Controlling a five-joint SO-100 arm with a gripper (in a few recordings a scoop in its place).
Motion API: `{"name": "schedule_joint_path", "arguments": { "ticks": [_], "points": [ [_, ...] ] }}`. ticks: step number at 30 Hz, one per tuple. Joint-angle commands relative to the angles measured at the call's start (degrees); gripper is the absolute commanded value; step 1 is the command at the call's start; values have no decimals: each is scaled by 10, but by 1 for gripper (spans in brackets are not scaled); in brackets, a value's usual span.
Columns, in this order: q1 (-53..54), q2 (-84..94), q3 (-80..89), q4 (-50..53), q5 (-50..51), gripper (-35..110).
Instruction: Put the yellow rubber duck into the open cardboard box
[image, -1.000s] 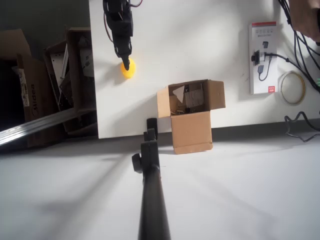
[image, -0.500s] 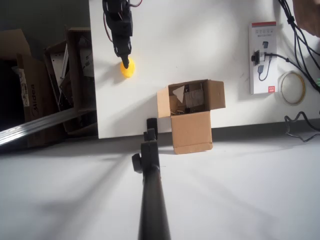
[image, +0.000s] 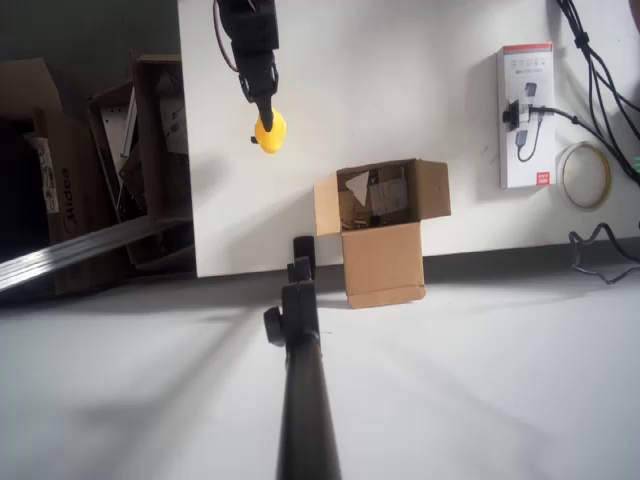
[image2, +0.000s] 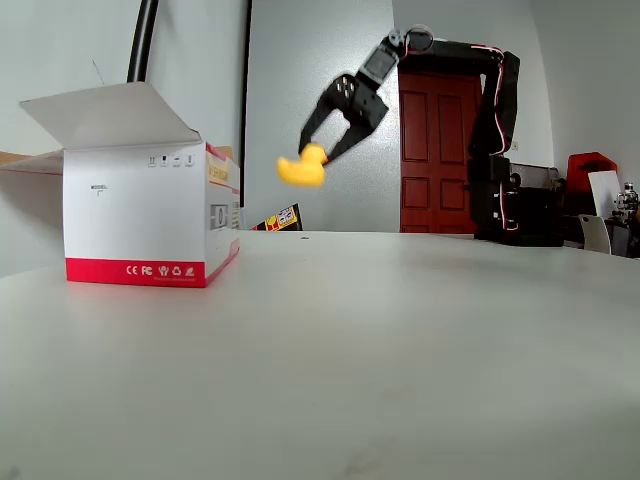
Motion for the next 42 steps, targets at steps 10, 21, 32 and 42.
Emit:
{"name": "schedule_joint_path", "arguments": {
  "ticks": [10,21,32,42],
  "points": [
    [-98,-94,-226,3,16,4],
    [-154,-220,-378,4,34,3],
    [-197,-304,-465,3,37,4],
    [-197,-330,-490,2,37,4]
  ]
}}
